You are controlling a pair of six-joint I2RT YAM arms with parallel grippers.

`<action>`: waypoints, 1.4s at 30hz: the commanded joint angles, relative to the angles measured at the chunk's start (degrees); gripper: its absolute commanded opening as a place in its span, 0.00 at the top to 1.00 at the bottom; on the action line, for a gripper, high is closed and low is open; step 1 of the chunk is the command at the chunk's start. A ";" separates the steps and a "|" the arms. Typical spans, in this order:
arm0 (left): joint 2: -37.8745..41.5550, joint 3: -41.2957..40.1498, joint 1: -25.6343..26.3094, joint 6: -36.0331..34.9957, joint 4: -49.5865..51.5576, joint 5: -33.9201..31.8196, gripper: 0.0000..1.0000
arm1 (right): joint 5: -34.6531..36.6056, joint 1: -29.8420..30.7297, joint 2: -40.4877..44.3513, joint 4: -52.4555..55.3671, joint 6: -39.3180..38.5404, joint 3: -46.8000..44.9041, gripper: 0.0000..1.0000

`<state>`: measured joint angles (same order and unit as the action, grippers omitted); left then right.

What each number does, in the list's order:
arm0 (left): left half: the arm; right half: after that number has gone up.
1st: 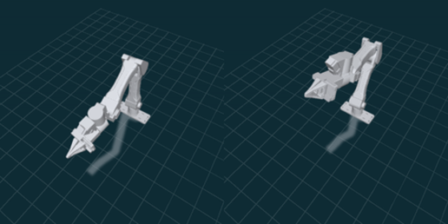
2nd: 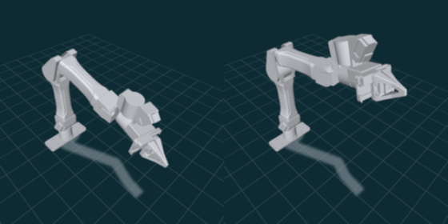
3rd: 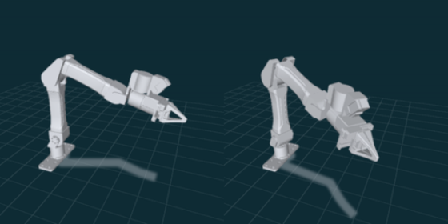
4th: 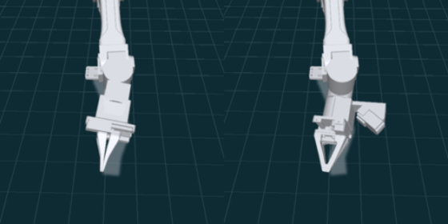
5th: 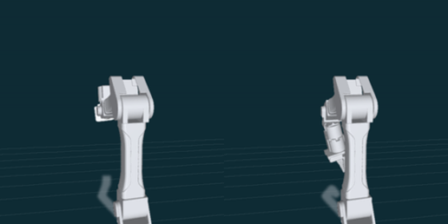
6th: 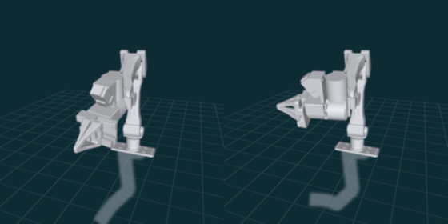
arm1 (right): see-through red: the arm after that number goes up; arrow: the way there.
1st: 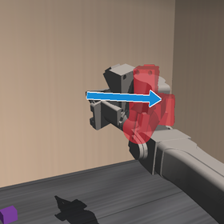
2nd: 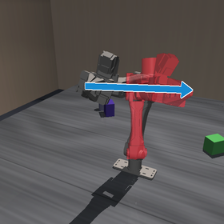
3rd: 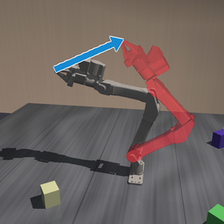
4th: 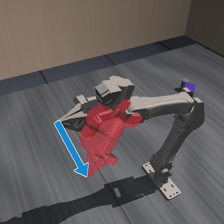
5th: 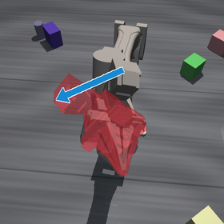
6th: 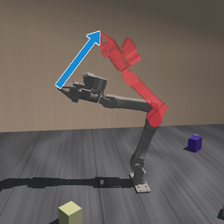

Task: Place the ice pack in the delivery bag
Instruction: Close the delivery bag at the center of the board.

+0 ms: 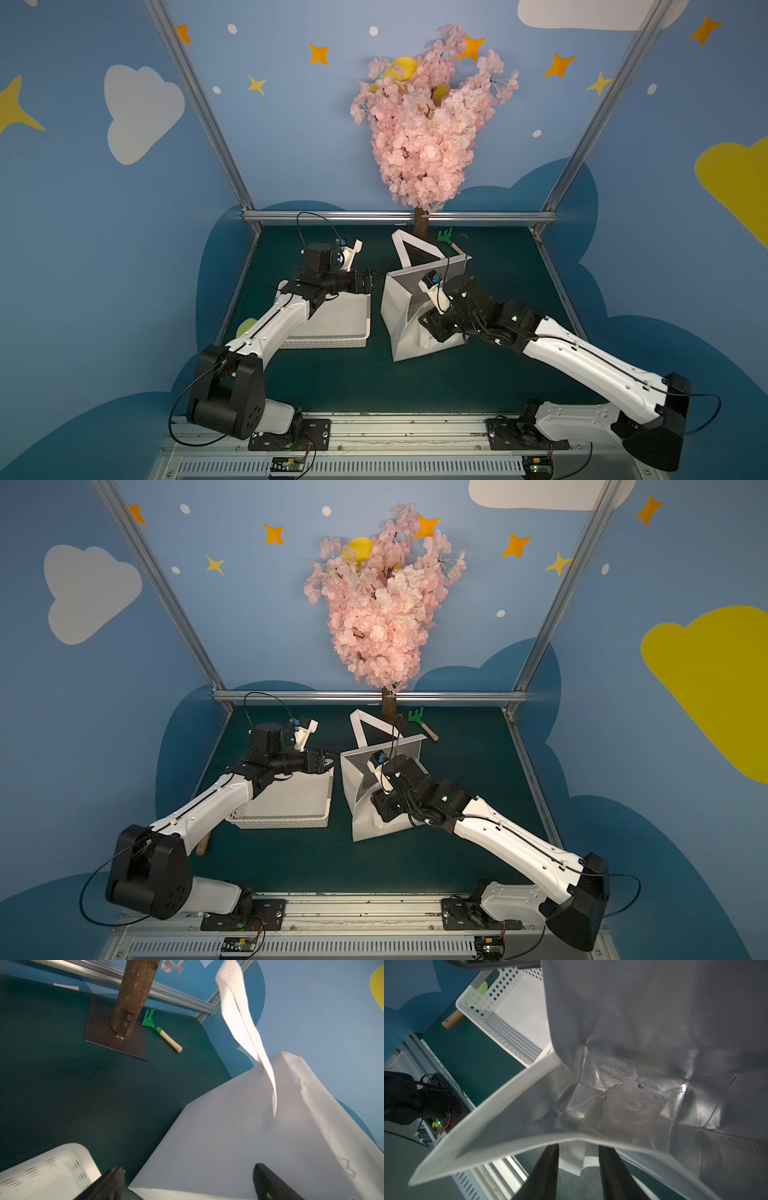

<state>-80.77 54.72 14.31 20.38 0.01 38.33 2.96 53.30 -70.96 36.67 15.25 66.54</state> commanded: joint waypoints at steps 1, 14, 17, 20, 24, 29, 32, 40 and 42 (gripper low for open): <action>2.98 -1.23 0.20 -1.09 1.42 2.71 0.01 | -0.08 -1.08 -2.30 -4.06 0.13 2.64 0.62; 20.80 -7.56 -2.27 -11.10 12.77 -3.89 0.00 | -1.51 -2.92 -5.88 -4.67 0.37 5.08 0.61; 25.84 -11.01 -2.13 -11.16 11.57 -1.23 0.00 | -1.82 -3.42 -5.97 -4.67 0.63 4.97 0.60; 29.25 -14.31 -0.43 -11.38 7.46 3.68 0.00 | -2.66 -3.82 -6.14 -4.89 0.82 4.94 0.60; 30.45 -15.33 1.12 -12.34 7.67 -5.45 0.00 | -3.07 -3.90 -6.13 -4.76 0.47 5.01 0.60; 25.37 -17.39 -1.15 -11.14 -2.78 -16.92 0.00 | -5.82 -3.89 -5.92 -5.26 -0.67 5.03 0.59; 18.09 -13.42 -2.27 -11.72 -3.66 -12.38 0.00 | -7.00 -3.74 -5.94 -5.07 -1.16 5.40 0.56; 14.20 -10.02 -2.21 -16.83 -3.20 1.46 0.00 | -6.96 -4.27 -5.51 -5.89 -0.79 4.95 0.55; 13.53 -10.91 -2.26 -17.36 -5.46 1.43 0.00 | -7.57 -4.21 -6.14 -6.38 -0.40 5.50 0.55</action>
<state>-67.40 44.38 12.03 5.67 -1.96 35.79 -3.27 49.30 -76.71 32.84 14.68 70.08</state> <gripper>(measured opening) 0.999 0.449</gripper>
